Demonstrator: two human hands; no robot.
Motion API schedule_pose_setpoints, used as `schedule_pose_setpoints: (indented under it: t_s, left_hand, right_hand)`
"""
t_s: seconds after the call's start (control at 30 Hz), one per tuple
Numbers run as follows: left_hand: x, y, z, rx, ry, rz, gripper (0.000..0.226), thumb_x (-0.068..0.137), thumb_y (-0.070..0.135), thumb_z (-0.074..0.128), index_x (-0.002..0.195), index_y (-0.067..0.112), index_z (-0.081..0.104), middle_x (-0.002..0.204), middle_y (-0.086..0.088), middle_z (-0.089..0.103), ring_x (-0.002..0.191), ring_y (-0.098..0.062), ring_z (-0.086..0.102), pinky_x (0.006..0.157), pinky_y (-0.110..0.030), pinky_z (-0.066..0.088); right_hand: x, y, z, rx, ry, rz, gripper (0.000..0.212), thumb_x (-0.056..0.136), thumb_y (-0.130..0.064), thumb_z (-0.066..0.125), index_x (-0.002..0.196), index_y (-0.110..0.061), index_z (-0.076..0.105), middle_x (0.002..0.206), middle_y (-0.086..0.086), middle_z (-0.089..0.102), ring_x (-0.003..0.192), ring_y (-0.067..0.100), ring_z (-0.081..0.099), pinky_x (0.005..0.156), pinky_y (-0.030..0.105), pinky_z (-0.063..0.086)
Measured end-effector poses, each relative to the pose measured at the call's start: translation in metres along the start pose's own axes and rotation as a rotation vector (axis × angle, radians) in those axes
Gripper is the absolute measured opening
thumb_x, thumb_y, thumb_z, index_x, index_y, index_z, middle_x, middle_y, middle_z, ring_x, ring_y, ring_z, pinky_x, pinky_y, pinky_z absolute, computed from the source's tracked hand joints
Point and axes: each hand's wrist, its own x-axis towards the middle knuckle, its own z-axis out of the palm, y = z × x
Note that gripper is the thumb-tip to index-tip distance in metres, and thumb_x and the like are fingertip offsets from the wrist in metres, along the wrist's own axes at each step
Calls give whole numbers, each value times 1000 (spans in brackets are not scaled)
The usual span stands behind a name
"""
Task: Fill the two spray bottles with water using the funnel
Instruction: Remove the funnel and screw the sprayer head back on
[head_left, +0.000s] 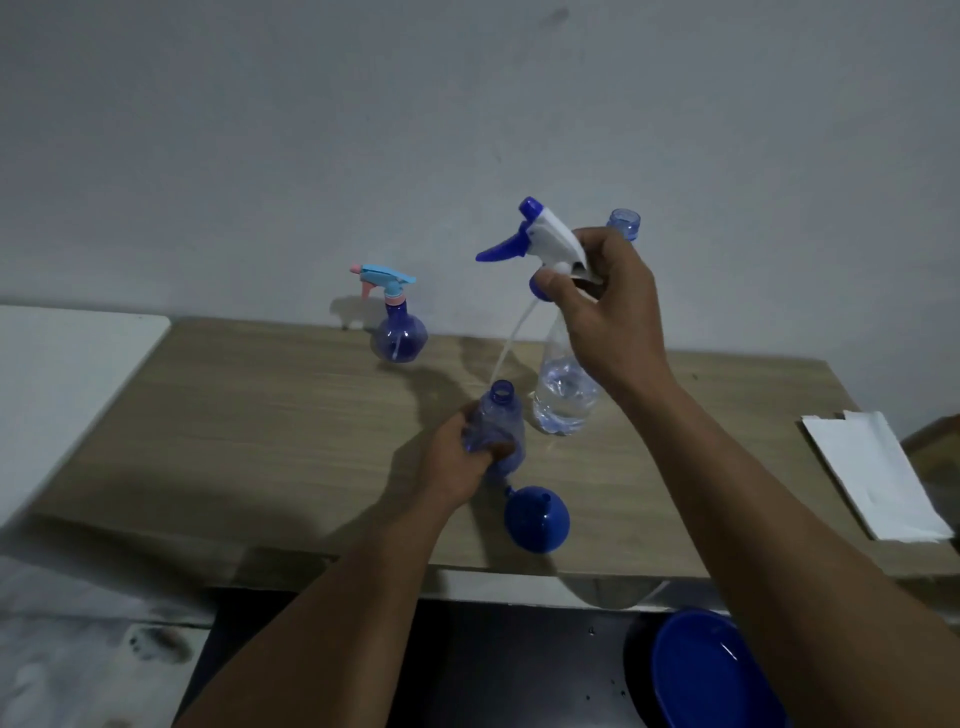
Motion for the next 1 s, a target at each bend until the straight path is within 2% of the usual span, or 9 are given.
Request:
schedule_pose_setpoints:
  t_s: [0.07, 0.17, 0.23, 0.3, 0.43, 0.57, 0.7, 0.87, 1.0]
  left_hand:
    - [1, 0, 1, -22, 23, 0, 56, 73, 12, 83, 118, 35, 60, 95, 16, 65, 93, -6, 64, 71, -17, 51]
    - [3, -4, 3, -35, 23, -10, 52, 73, 12, 83, 106, 45, 60, 89, 22, 63, 85, 3, 62, 74, -26, 55]
    - [4, -3, 2, -42, 12, -16, 59, 72, 12, 84, 113, 48, 59, 91, 25, 62, 83, 7, 60, 68, -19, 53]
    - [4, -3, 1, -48, 18, -19, 62, 70, 13, 85, 100, 60, 57, 91, 28, 62, 82, 10, 60, 65, -16, 53]
    - [5, -7, 2, -51, 10, -5, 70, 68, 16, 86, 91, 74, 53, 97, 26, 64, 93, 4, 61, 81, -30, 57]
    - [7, -9, 4, -68, 19, 17, 64, 67, 13, 86, 93, 63, 56, 96, 24, 67, 95, -4, 65, 88, -40, 57]
    - [6, -4, 4, -81, 6, 20, 61, 71, 9, 84, 111, 45, 56, 111, 8, 67, 105, -16, 64, 88, -36, 56]
    - [2, 0, 3, 23, 11, 27, 64, 74, 16, 84, 129, 27, 55, 117, 2, 64, 106, -16, 60, 86, -33, 53]
    - [3, 0, 0, 8, 37, 9, 59, 73, 16, 84, 122, 31, 55, 112, 8, 65, 98, -6, 61, 83, -24, 54]
  right_hand:
    - [6, -7, -5, 19, -10, -31, 27, 84, -12, 75, 108, -14, 62, 94, -11, 65, 84, 6, 65, 74, 21, 55]
    - [6, -11, -7, 33, -47, -21, 28, 84, -9, 75, 108, -12, 61, 97, -8, 67, 86, 5, 66, 74, 15, 53]
    - [3, -9, -5, 11, -75, -14, 28, 85, -9, 75, 109, -11, 61, 99, -4, 68, 88, 8, 67, 77, 20, 56]
    - [1, -6, -2, -6, -114, 5, 27, 85, -9, 75, 108, -12, 61, 99, -2, 69, 90, 14, 68, 83, 32, 58]
    - [-2, -5, -3, -35, -82, -10, 27, 85, -13, 76, 108, -14, 61, 97, -5, 67, 88, 12, 66, 82, 35, 57]
    - [8, -16, -12, 29, 15, -75, 28, 84, -15, 76, 108, -17, 62, 97, -10, 66, 85, 4, 65, 75, 22, 57]
    - [4, -5, -2, -30, -58, -33, 27, 85, -17, 76, 107, -19, 60, 95, -12, 66, 86, 6, 66, 77, 30, 58]
    - [-23, 34, 17, -97, -220, 83, 27, 87, -18, 76, 107, -23, 59, 96, -5, 69, 85, 14, 68, 78, 40, 57]
    - [-20, 29, 15, -26, -205, 49, 27, 85, -17, 77, 104, -27, 60, 90, -9, 68, 81, 11, 68, 74, 38, 57]
